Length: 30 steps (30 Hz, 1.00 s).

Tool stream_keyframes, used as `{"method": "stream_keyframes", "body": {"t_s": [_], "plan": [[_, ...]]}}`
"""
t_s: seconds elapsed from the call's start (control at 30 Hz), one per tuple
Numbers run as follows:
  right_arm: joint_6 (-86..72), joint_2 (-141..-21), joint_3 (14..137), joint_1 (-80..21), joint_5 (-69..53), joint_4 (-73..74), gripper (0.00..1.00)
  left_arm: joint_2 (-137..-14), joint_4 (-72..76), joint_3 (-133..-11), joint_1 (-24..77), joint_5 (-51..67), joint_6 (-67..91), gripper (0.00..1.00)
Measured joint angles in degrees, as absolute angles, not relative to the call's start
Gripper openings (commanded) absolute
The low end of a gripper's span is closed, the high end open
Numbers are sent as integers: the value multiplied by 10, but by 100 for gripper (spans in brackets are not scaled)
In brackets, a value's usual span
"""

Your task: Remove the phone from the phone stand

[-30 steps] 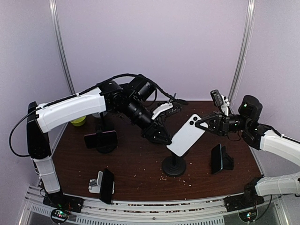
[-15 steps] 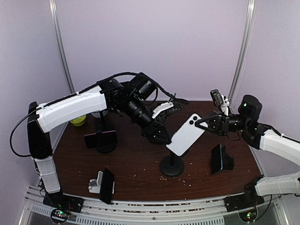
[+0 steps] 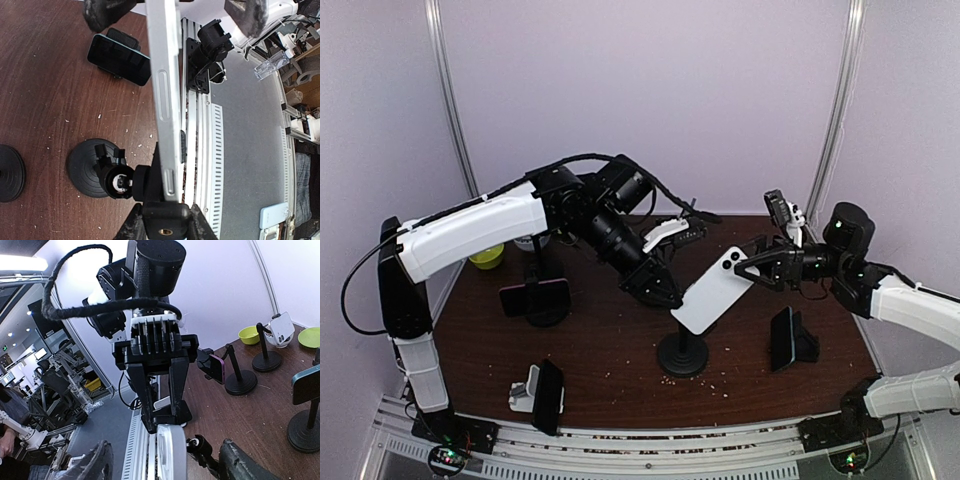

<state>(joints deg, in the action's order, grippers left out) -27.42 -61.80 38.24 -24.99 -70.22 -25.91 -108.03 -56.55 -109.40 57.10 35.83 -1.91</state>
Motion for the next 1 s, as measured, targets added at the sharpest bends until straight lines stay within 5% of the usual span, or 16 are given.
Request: {"method": "stream_keyframes", "body": {"t_s": [0.33,0.67,1.0], "plan": [[-274,-618,343,-252,-701,-264,44,-1080,-566,-1094,571,358,-19,0],[-308,-621,319,-270,-700,-321,0,-1080,-566,-1094,571,358,-19,0],[-319,-620,315,-270,-701,-340,0,-1080,-569,-1094,572,361,-19,0]]}}
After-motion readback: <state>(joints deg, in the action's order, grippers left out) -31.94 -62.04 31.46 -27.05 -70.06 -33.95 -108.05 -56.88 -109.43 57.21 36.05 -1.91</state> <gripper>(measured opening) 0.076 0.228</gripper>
